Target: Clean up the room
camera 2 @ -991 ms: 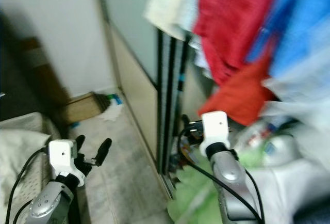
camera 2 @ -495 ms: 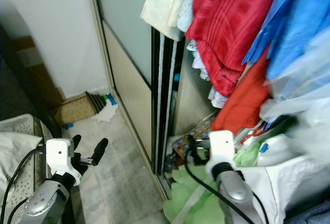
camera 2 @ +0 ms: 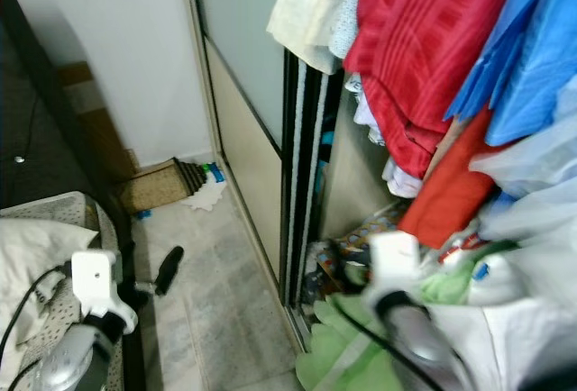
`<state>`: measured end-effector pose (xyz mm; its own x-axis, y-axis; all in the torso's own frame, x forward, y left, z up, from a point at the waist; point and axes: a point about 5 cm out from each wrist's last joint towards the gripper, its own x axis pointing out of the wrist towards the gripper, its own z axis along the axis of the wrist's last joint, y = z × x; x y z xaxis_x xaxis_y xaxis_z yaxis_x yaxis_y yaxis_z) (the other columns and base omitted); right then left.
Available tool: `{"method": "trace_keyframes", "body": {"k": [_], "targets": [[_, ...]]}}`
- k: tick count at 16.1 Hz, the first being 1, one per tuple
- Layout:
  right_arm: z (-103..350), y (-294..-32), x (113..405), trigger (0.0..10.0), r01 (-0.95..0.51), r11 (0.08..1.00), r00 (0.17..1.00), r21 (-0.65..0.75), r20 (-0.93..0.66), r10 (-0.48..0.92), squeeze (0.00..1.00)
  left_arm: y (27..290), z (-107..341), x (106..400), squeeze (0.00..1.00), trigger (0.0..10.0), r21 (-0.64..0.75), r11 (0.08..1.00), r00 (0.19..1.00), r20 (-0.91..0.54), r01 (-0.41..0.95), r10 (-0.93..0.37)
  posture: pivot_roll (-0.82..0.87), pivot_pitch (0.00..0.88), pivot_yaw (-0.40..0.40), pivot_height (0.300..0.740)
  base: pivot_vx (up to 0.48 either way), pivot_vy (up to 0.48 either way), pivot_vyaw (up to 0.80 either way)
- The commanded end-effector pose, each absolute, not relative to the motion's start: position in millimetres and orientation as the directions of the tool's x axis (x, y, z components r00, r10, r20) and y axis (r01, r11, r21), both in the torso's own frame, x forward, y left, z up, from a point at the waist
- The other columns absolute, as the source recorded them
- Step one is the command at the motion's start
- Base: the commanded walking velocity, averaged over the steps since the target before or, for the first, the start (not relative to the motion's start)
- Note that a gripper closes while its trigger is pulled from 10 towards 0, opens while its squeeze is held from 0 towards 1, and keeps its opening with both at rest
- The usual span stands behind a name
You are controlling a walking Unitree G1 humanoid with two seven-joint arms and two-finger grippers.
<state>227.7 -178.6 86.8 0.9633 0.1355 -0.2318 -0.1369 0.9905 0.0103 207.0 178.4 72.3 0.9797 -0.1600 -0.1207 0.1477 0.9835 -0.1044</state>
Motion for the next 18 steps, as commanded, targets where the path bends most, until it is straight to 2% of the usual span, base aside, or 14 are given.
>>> {"method": "trace_keyframes", "body": {"k": [1, 3, 4, 13, 18], "targets": [[94.7, -176.3, 227.0, 10.0, -0.151, 0.988, 0.969, 0.018, -0.194, 0.152, 0.0, 187.3, 74.7, 202.9, 0.0, 10.0, -0.086, 0.989, 0.984, -0.122, 0.12, -0.13, -0.09, 0.0, -0.042, 0.74, 0.0, 0.0, 0.0], [89.7, -178.2, 224.2, 10.0, -0.143, 0.989, 0.966, 0.027, -0.212, 0.146, 0.0, 191.2, 71.0, 197.3, 0.0, 10.0, -0.094, 0.992, 0.985, -0.142, 0.089, -0.102, -0.09, 0.005, -0.046, 0.74, 0.0, 0.0, 0.0], [89.5, -172.8, 226.1, 10.0, -0.19, 0.982, 0.96, -0.015, -0.21, 0.183, 0.0, 187.8, 72.3, 200.7, 0.0, 10.0, -0.091, 0.99, 0.984, -0.135, 0.104, -0.116, -0.09, 0.004, -0.049, 0.74, 0.0, 0.0, 0.0], [88.8, -165.3, 234.7, 10.0, -0.207, 0.978, 0.962, -0.013, -0.186, 0.201, 0.0, 182.5, 73.4, 204.2, 0.0, 10.0, -0.109, 0.989, 0.985, -0.126, 0.1, -0.114, -0.08, 0.0, -0.049, 0.74, 0.0, 0.0, 0.8], [95.3, -165.4, 249.5, 10.0, -0.215, 0.976, 0.966, -0.023, -0.151, 0.209, 0.0, 179.7, 71.7, 208.5, 0.0, 10.0, -0.107, 0.989, 0.986, -0.123, 0.101, -0.114, -0.08, 0.0, -0.053, 0.74, 0.0, 0.0, 0.8]]}}
